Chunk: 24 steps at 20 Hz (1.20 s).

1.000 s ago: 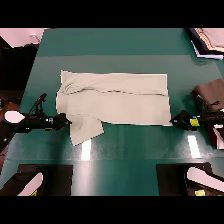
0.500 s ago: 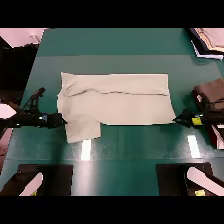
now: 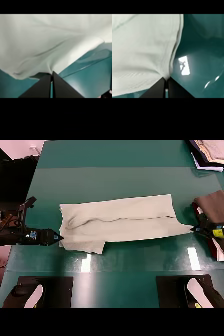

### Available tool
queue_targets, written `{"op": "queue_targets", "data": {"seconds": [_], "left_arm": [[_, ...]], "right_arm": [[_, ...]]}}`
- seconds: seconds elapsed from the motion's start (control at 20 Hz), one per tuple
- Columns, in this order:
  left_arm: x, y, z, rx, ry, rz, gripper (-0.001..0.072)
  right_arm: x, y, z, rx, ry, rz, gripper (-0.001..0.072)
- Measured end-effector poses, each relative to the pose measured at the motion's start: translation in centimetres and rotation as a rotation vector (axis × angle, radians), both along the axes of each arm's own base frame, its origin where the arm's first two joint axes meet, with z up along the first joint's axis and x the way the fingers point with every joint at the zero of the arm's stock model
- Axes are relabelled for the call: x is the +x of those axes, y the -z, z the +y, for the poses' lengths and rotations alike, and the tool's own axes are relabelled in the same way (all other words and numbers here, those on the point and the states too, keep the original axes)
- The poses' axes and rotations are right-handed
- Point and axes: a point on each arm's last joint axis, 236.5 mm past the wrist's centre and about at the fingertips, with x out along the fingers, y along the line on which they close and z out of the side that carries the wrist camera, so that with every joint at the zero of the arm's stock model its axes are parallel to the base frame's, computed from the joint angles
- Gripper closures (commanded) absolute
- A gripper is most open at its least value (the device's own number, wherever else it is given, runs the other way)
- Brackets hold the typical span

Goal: Fold the shirts.

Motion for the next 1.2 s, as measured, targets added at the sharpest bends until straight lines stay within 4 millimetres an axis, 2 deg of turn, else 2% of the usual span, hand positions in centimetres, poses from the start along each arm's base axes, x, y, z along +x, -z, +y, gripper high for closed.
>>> {"op": "queue_targets", "data": {"seconds": [0.2,0.35,0.45,0.65,0.9,0.95,1.05,1.1,1.15,1.2], "left_arm": [[3.5,-1.6,0.8,-0.004,-0.095,-0.145,0.0685],[6.5,-2.5,1.8,0.002,-0.171,-0.243,0.0685],[8.1,-1.9,2.4,0.012,-0.196,-0.258,0.0684],[11.5,0.9,3.5,0.037,-0.236,-0.236,0.0684],[16.1,3.0,4.6,0.066,-0.258,-0.221,0.0684],[16.9,3.4,4.7,0.07,-0.259,-0.216,0.0683],[18.1,4.1,5.0,0.077,-0.26,-0.206,0.0678],[18.6,4.4,5.1,0.081,-0.26,-0.202,0.0436],[19.0,4.7,5.2,0.083,-0.263,-0.199,0.0195],[19.2,4.8,5.2,0.085,-0.265,-0.197,0.0155]], "right_arm": [[2.9,-2.1,0.9,-0.05,-0.054,-0.061,0.0696],[6.4,-2.5,2.2,-0.063,-0.099,-0.092,0.0695],[8.7,-2.4,3.1,-0.064,-0.118,-0.104,0.0695],[12.7,-1.1,4.1,-0.049,-0.122,-0.087,0.0695],[15.6,1.3,4.2,-0.025,-0.104,-0.04,0.0691],[16.2,1.6,4.2,-0.023,-0.098,-0.039,0.0669],[17.2,2.2,4.1,-0.016,-0.087,-0.038,0.0191],[17.9,2.3,4.0,-0.01,-0.08,-0.045,0.0137],[18.6,2.3,4.2,0.006,-0.074,-0.051,0.0137],[19.3,2.1,4.5,0.026,-0.07,-0.062,0.0137]]}}
